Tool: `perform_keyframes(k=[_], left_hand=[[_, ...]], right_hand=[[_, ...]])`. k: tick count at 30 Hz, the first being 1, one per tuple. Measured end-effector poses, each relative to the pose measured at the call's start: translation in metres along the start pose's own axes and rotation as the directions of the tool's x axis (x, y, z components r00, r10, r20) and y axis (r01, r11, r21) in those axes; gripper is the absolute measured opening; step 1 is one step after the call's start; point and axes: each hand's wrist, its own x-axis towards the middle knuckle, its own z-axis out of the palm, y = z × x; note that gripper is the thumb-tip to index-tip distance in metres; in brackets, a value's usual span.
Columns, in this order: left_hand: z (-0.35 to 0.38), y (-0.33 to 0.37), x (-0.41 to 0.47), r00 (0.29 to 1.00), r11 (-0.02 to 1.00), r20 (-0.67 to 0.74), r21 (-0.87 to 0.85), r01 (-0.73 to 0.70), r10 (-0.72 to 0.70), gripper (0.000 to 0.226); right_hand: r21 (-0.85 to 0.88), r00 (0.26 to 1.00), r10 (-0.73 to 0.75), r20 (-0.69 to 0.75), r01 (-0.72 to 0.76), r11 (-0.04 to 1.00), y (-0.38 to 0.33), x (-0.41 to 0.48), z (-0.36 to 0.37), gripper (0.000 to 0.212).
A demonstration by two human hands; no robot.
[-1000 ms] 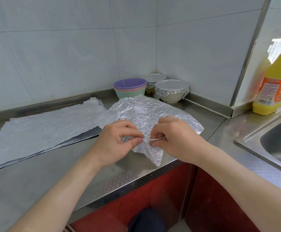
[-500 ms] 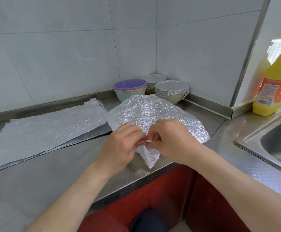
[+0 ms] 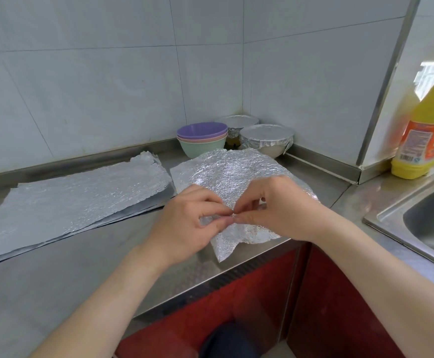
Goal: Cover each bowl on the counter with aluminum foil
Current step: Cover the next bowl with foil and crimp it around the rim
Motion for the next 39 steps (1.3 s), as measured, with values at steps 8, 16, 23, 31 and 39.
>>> perform_keyframes(k=[8,16,23,31,39], left_hand=[[0.012,-0.001,0.004,0.999,0.999,-0.019,0.035,-0.041,0.041,0.014],[0.012,-0.004,0.002,0.995,0.990,0.015,0.100,-0.096,0.095,0.016],[-0.007,-0.009,0.003,0.999,0.999,0.023,-0.023,0.043,-0.042,0.017],[0.008,0.005,0.009,0.998,0.993,0.022,-0.097,0.060,-0.058,0.017],[0.011,-0.003,0.009,1.000,0.997,0.005,-0.072,0.001,0.000,0.014]], right_hand=[[-0.275,0.995,-0.096,0.038,0.103,0.956,0.003,-0.002,0.006,0.015],[-0.507,0.977,-0.205,-0.057,0.149,0.849,-0.001,-0.005,0.030,0.016],[-0.136,0.992,-0.090,-0.093,0.077,0.988,-0.001,-0.009,0.003,0.017],[-0.074,1.000,0.012,-0.027,-0.014,0.997,0.008,-0.008,-0.007,0.006],[-0.232,0.989,-0.145,-0.024,0.136,0.963,0.014,-0.005,0.009,0.013]])
